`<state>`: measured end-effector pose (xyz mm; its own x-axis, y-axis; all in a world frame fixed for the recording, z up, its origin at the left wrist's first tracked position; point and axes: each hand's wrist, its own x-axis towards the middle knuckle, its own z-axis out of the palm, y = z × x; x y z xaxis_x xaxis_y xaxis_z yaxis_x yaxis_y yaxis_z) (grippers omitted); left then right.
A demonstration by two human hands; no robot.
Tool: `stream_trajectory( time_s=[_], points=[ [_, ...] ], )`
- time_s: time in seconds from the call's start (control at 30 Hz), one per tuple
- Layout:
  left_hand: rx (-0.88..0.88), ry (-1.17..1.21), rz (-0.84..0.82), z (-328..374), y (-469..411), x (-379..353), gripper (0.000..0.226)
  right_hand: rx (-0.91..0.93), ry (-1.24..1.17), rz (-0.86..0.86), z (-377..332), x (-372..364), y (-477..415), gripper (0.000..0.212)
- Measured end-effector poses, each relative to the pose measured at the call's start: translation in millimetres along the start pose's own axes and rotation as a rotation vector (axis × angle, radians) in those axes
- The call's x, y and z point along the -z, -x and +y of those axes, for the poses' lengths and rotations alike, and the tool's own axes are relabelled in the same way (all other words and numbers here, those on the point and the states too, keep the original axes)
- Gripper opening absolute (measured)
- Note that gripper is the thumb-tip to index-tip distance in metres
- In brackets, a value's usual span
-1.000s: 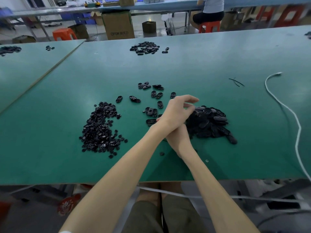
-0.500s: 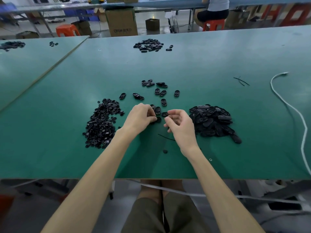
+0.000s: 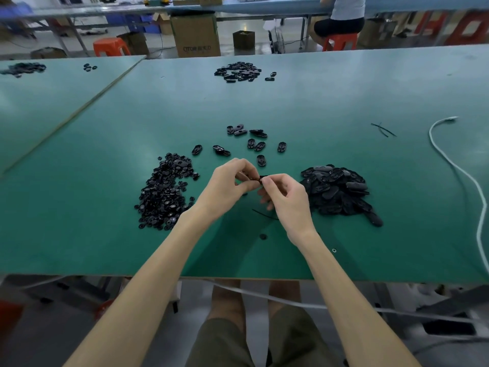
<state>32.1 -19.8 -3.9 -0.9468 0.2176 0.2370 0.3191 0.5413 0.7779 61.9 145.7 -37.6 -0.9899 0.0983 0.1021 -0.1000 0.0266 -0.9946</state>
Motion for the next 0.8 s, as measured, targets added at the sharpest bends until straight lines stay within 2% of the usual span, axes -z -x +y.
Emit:
stream_trajectory(
  time_s=[0.07,0.17,0.27,0.43,0.63,0.8],
  points=[
    [0.016,-0.103,0.009,-4.7,0.1,4.8,0.018,-0.009,-0.052,0.032,-0.1,1.0,-0.7,0.005],
    [0.089,-0.262,-0.037,-12.3,1.5,6.4,0.012,-0.012,-0.066,0.035,0.5,1.7,-0.9,0.016],
    [0.141,-0.286,-0.069,-17.7,3.7,1.6,0.012,-0.014,-0.05,0.03,1.5,1.9,-0.5,0.017],
    [0.143,-0.193,-0.005,-20.1,6.7,-3.3,0.016,-0.012,-0.041,0.034,2.5,2.1,-1.4,0.018],
    [0.151,0.142,0.157,-15.0,12.2,-12.7,0.009,0.009,-0.028,0.036,4.4,3.1,-3.5,0.021],
    [0.149,0.308,0.193,-11.2,18.1,-23.9,0.008,0.015,-0.048,0.041,4.5,3.7,-3.1,0.021]
  ],
)
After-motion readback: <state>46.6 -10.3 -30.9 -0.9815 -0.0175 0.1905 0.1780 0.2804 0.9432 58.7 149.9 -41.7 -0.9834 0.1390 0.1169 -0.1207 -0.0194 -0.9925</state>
